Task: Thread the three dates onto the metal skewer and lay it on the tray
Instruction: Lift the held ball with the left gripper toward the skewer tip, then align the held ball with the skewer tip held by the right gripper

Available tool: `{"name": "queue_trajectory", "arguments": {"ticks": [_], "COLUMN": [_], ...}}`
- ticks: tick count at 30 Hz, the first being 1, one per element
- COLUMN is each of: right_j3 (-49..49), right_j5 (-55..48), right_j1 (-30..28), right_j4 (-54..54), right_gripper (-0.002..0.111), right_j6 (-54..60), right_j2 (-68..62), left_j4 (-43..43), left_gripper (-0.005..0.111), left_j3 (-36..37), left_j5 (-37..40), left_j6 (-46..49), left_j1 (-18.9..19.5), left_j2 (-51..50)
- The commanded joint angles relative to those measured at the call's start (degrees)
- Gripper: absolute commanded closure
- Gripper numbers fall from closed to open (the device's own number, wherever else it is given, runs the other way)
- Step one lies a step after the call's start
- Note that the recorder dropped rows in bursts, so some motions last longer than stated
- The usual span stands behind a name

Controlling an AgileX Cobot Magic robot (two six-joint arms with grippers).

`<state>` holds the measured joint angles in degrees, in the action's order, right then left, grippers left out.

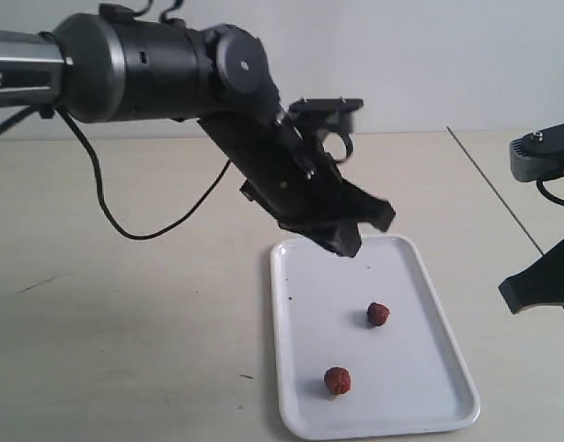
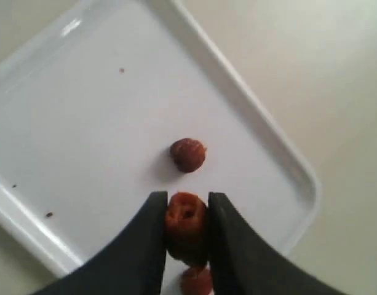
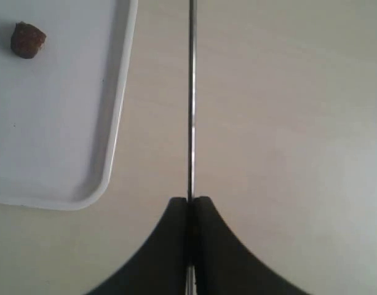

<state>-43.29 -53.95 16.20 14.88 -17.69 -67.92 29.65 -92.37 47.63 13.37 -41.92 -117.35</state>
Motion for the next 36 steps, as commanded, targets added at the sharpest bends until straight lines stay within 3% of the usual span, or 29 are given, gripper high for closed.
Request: {"name": "queue_trajectory", "arguments": {"ticks": [1,2,6,9,16,29,36], "right_j3": [-0.51,-0.51,-0.51,-0.51,-0.51,-0.51,-0.02], "right_j5": [-0.31,-0.19,0.62,0.62,1.03,5.3,5.55], "right_j1": [-0.19,-0.19,-0.19,-0.19,-0.19,-0.19,-0.19], "right_j4": [-2.26,-4.05,-11.04,-11.57,-14.88,-14.88,-17.8], "right_gripper": [0.108,0.108,0.108,0.108,0.108,0.108,0.108], "right_j6": [1.75,3.75,10.79,11.06,13.72,14.09,16.56], "right_j2": [0.18,0.18,0.18,0.18,0.18,5.62,6.64], "left_j4": [25.45,33.13,48.78,53.3,57.06,59.71,61.28], "left_gripper": [0.084,0.084,0.084,0.084,0.084,0.084,0.084], "left_j3": [-0.32,-0.31,-0.31,-0.31,-0.31,-0.31,-0.31], "left_j5": [0.87,1.84,4.83,5.64,5.15,-9.1,-9.96], "left_j6": [14.15,18.17,26.72,28.66,30.05,33.0,32.65], "left_j1": [5.79,6.77,8.84,9.4,9.95,10.05,11.57], "left_j2": [0.76,0.76,0.76,0.76,0.65,0.65,0.65]}}
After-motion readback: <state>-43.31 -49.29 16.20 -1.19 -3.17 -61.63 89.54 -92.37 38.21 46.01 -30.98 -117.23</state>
